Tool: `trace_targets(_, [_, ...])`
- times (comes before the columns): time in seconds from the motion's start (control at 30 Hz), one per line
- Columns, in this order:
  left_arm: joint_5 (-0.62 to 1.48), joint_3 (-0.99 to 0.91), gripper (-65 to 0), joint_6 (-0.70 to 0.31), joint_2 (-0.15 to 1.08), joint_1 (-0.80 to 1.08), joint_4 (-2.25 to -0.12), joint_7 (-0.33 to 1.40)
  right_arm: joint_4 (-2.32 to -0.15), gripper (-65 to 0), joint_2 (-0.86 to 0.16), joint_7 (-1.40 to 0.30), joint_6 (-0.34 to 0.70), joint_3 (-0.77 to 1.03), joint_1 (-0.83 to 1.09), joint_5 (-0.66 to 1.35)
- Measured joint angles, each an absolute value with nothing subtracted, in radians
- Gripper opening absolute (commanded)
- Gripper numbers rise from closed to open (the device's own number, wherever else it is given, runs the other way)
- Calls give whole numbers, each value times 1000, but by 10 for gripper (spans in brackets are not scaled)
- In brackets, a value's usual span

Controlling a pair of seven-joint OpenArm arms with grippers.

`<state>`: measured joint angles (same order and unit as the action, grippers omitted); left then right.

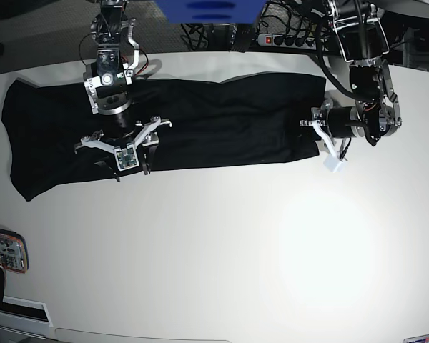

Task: Fold the T-shirt properly
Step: 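Release and move the left gripper to the strip's free end, then grasp the strip end with the left gripper and fold it toward the right gripper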

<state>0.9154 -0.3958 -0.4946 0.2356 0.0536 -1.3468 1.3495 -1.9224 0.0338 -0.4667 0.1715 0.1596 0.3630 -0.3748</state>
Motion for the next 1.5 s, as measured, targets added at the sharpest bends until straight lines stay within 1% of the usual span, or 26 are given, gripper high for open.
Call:
trace_targets(0.1, [912,-396,-650,-491,245,40,-1341,1332,-1927,-321,34,-467,171,160,363,-375])
trace_targets(0.23, [874,-404,-650,-440,291,-5,-1340,1321,-1929,-321,34,-466,171,160,363,-375])
trace_targets(0.33, [865,-491,-650,-406,308,-26,-1338,1320,-1934,-321,34,-469,172,162,363,-376])
trace_targets(0.4, [863,-539,-650,-400,321,-36,-1338,1321,-1940,-321,36,-466,176,180,363,-374])
trace_targets(0.57, [868,-593,-650,-397,393,-71,-1314,1324,-1942,-321,33,-467,167,242,363,-378])
trace_targets(0.77, [859,-664,-650,-395,484,-100,-1227,1321,-1942,-321,36,-465,176,250,363,-377])
trace_targets(0.83, [860,-664,-650,-396,491,-101,-1227,1325,-1942,-321,36,-465,171,251,363,-378])
trace_targets(0.93, [860,-662,-650,-395,472,-103,-1227,1332,-1942,-321,36,-467,171,250,363,-378])
trace_targets(1.0, [864,-664,-650,-394,434,-105,-1234,1389,-1942,-321,36,-466,171,251,363,-377])
trace_targets(1.07, [854,-662,-650,-396,381,-101,-1267,1403,-1942,-321,36,-467,174,251,363,-377])
trace_targets(1.13, [858,-662,-650,-395,333,-99,-1324,1406,-1942,-321,36,-466,171,253,363,-377])
trace_targets(1.27, [857,-662,-650,-391,252,-103,-1507,1404,-1942,-321,36,-467,171,254,363,-378])
trace_targets(1.4, [859,-662,-650,-281,178,-105,-1633,1406,-1942,-321,35,-467,171,254,363,-378])
trace_targets(1.5, [859,-615,-650,-240,136,-105,-1705,1406,-1942,-321,36,-466,171,254,363,-378])
